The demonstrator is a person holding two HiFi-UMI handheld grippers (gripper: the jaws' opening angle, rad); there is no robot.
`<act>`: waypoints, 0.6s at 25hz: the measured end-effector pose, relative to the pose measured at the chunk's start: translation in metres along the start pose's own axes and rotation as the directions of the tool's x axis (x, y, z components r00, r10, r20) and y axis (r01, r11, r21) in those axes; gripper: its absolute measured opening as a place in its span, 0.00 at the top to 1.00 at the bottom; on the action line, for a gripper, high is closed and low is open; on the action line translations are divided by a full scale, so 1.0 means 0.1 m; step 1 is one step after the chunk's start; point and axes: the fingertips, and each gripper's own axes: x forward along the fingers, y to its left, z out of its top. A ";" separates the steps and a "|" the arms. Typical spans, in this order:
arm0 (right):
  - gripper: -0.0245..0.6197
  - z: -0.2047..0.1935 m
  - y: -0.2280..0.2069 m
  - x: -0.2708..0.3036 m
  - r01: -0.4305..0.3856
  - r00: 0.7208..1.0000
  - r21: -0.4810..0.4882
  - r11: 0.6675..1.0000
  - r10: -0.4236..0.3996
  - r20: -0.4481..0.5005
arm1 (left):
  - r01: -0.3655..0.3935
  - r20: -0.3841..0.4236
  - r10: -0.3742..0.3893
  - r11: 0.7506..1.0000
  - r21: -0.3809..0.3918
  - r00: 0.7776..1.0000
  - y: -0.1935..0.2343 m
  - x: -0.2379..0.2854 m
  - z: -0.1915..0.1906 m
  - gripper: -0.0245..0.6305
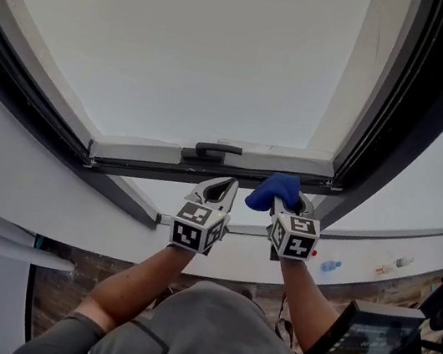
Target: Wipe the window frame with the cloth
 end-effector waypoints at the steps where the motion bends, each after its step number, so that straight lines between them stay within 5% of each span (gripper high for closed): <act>1: 0.78 0.00 -0.07 -0.02 0.001 1.000 0.002 1.000 -0.001 0.000 | -0.003 -0.002 0.003 1.000 0.001 1.000 -0.04 0.04 0.01 0.95; 15: 0.78 0.04 -0.85 -0.15 0.091 0.996 0.086 0.992 -0.092 0.011 | 0.091 -0.066 -0.086 0.993 0.080 0.994 -0.65 0.45 -0.06 0.95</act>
